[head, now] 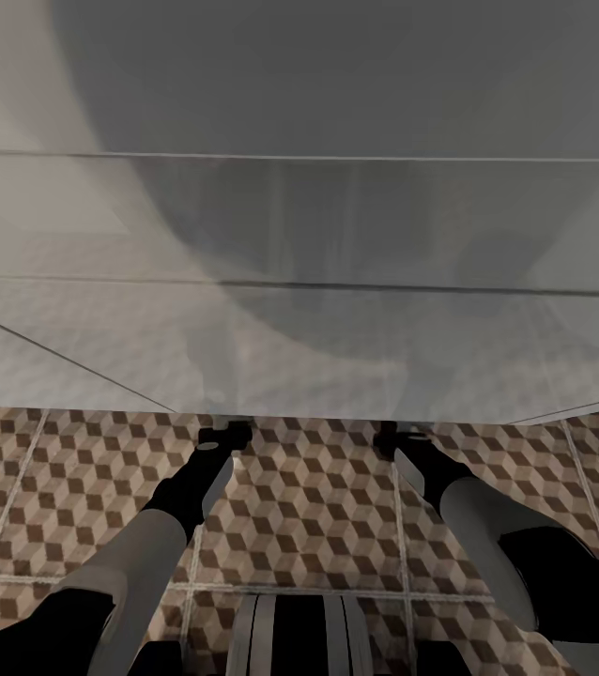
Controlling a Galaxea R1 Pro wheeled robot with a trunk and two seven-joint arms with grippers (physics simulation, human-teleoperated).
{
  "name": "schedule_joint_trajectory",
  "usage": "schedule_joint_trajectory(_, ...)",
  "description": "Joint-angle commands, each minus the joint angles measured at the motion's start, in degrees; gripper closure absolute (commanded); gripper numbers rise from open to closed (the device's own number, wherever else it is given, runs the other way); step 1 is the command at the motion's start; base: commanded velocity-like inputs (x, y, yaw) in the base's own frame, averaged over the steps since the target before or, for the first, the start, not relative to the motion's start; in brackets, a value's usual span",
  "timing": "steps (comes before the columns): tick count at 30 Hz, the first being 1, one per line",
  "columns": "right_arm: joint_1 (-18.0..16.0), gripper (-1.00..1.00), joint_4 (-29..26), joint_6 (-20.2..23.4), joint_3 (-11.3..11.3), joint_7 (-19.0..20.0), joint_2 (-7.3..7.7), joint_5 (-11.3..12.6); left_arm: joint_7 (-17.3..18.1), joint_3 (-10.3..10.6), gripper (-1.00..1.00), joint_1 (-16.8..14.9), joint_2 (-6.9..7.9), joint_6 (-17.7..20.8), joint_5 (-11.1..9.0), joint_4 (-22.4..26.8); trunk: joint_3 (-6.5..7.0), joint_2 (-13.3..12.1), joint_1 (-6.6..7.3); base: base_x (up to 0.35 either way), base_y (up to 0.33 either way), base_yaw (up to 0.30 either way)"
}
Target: Take the four mousetraps from the cabinet in the bathroom and place them on the bathroom floor. Make sure all four end up on the same floor surface, and ensure that at least two of them are either under or directly next to the same bathroom sink.
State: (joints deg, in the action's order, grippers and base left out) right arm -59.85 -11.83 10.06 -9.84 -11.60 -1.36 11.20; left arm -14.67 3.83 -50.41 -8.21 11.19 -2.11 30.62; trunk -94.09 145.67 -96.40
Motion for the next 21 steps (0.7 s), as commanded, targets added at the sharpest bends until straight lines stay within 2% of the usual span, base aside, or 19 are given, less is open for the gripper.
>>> schedule_joint_trajectory(1, 0.00, -1.00, -0.12, 0.04, -0.48, -0.36, 0.02, 0.55, -0.49, 0.38, 1.00, -0.10, 0.06, 0.36, -0.13, 0.11, -0.03, 0.01, 0.01, 0.000, 0.000, 0.000)
schedule_joint_trajectory(14, 0.00, -1.00, -0.08, -1.75, -0.67, -0.35, 0.01, 0.51, -0.45, 0.38, 1.00, -3.01, 0.34, 0.45, -0.29, -1.50, -0.03, 0.01, 0.01, 0.000, 0.000, 0.000)
schedule_joint_trajectory(21, 0.00, -1.00, 0.02, -2.32, -0.74, -0.33, 0.33, 0.53, -0.45, 0.38, 1.00, -5.58, 0.31, 0.03, -0.28, -6.56, -0.03, 0.01, 0.01, 0.000, 0.000, 0.000)
